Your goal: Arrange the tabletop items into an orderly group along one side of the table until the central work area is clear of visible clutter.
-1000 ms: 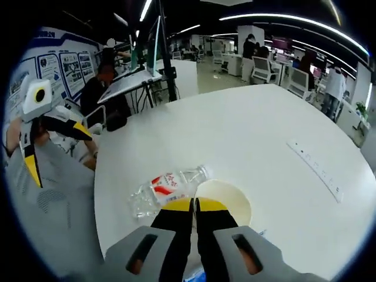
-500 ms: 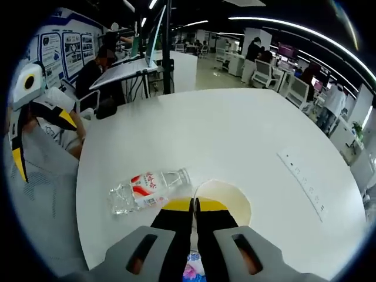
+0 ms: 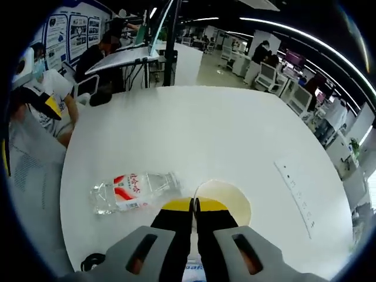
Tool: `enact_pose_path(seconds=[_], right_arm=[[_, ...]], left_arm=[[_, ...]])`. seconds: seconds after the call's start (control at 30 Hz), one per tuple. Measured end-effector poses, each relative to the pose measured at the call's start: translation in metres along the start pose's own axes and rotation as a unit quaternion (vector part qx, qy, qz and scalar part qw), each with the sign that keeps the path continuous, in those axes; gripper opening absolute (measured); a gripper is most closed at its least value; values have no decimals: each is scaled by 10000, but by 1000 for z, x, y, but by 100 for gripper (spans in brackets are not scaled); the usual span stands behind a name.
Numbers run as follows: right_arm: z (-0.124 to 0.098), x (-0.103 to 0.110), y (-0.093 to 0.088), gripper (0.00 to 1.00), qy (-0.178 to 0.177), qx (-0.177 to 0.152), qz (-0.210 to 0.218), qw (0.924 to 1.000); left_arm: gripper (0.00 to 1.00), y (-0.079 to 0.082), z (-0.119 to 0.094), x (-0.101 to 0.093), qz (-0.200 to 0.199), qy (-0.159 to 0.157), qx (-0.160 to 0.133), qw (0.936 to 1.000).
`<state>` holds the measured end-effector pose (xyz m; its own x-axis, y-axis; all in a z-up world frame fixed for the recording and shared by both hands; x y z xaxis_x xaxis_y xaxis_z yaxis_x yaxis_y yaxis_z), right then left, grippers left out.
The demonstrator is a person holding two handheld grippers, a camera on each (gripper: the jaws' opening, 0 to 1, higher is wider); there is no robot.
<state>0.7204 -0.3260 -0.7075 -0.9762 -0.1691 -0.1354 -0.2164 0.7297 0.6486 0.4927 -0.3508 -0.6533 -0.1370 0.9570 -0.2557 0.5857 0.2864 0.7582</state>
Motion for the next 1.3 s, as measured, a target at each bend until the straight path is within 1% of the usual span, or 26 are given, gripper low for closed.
enact_pose_path(seconds=[0.07,0.17,0.33,0.47,0.57,0.77,0.87,1.0,1.13,1.3], right_arm=[[1,-3,1,0,-28,-4,62,10000],[8,-3,5,0,-31,-3,21,10000],[21,-5,3,0,4,102,-17,9999],[25,-8,-1,0,-43,161,-43,9999],[27,-10,1,0,-88,162,-15,9998],[38,-9,-1,0,-38,231,-48,9997],[37,-10,0,0,-48,167,126,9998],[38,-12,0,0,-78,168,109,9998],[38,-15,-2,0,-96,102,404,9991],[39,-12,-1,0,-93,70,457,9989]], left_arm=[[81,1,0,0,-15,4,-20,10000],[81,0,0,1,-20,13,-7,10000],[81,-1,0,4,-61,-1,13,10000],[81,-1,0,6,-76,11,19,10000],[81,-1,-1,9,-99,16,9,9999],[80,-1,-3,11,-189,46,-9,9998],[80,-2,-3,12,-200,37,2,9998],[80,-1,-4,13,-205,35,-7,9998],[80,-1,-3,13,-210,31,-18,9998],[80,-1,-4,14,-199,43,-15,9998]])
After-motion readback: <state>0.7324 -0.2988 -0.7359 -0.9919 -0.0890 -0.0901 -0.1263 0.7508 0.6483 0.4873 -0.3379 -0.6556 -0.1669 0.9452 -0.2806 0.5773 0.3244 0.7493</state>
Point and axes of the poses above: the point that each gripper's makers call its tool centre point, and the gripper's own axes: z roughly forward along the fingers, x roughly to its left, y roughly out of its top, the point moved 1 cm from there along -z, roughly backward along the fingers, and after that the axes turned 3 degrees about y, right-handed, at the moved point
